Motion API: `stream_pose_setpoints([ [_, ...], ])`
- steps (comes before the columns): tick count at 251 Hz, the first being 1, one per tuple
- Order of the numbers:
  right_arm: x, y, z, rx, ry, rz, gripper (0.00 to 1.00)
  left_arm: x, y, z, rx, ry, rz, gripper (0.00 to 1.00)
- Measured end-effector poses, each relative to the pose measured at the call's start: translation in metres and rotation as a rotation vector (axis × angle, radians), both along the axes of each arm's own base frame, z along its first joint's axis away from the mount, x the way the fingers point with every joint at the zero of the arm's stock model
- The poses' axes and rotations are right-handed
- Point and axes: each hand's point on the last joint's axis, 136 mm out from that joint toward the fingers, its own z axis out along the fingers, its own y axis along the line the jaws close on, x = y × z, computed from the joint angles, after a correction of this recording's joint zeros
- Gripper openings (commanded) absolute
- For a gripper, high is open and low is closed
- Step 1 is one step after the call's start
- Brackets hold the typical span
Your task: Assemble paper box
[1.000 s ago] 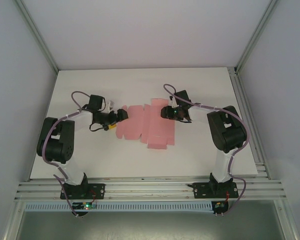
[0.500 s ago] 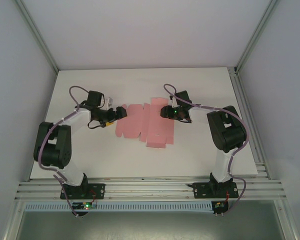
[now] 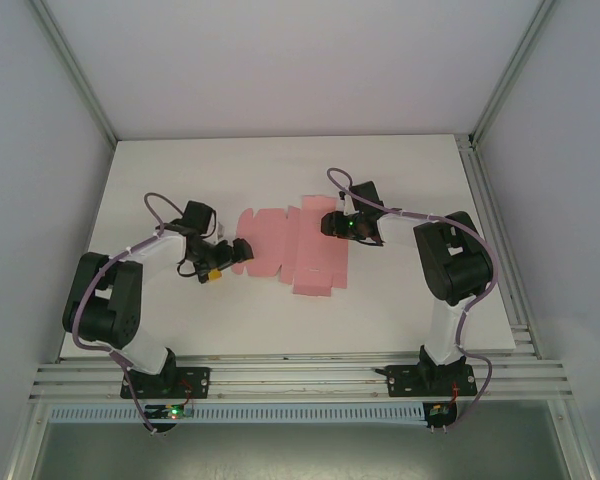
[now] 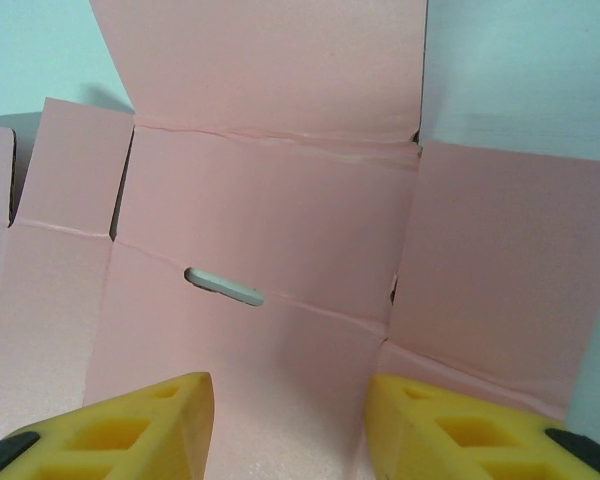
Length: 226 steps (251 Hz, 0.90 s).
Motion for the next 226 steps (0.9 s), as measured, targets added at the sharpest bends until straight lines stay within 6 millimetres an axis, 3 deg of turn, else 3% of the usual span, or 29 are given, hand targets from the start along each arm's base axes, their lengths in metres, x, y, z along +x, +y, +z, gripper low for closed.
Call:
stream_pose_setpoints([
  [175, 0.001, 0.001, 0.000, 0.005, -0.011, 0.005, 0.48, 0.013, -0.004, 0.004, -0.123, 0.031, 0.148, 0.89],
  [226, 0.001, 0.001, -0.001, 0.005, -0.010, 0.005, 0.48, 0.023, -0.020, 0.011, -0.170, -0.034, 0.104, 0.84],
])
